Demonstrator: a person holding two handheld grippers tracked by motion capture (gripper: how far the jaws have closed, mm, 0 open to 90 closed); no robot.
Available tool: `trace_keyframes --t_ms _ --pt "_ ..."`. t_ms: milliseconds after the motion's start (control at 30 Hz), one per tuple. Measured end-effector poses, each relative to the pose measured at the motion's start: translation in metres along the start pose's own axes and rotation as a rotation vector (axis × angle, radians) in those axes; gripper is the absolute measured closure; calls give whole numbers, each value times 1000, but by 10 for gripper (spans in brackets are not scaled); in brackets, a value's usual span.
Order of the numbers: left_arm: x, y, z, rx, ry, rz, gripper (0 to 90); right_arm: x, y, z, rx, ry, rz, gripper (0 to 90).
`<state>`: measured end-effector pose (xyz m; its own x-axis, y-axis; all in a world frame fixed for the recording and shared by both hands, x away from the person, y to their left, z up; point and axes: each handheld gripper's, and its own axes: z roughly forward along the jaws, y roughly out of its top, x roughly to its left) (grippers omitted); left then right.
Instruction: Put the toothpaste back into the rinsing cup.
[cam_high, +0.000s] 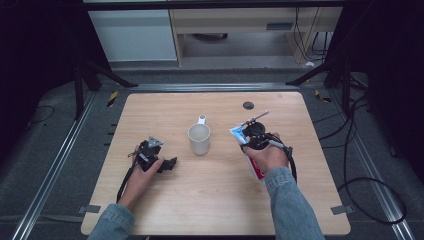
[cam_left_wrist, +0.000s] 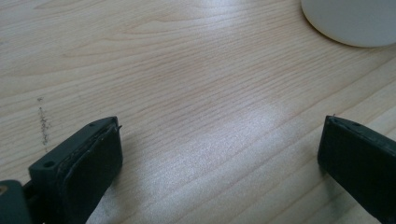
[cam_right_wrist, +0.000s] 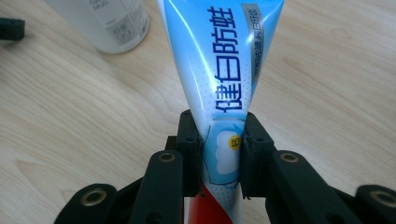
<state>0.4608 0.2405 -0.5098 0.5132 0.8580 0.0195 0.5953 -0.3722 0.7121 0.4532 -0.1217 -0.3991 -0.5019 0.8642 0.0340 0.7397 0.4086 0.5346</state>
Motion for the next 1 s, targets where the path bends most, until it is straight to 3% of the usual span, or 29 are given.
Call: trace_keyframes --t_ms 367,567,800,1000 --pt "0 1 1 0 0 1 0 -9 14 -6 -100 5 31 733" --pt "0 1 1 1 0 1 0 -10 17 -9 -202 11 32 733" --pt "0 1 1 1 0 1 0 -7 21 -8 -258 32 34 733" --pt "0 2 2 0 3 -2 0 -7 24 -3 -282 20 40 733"
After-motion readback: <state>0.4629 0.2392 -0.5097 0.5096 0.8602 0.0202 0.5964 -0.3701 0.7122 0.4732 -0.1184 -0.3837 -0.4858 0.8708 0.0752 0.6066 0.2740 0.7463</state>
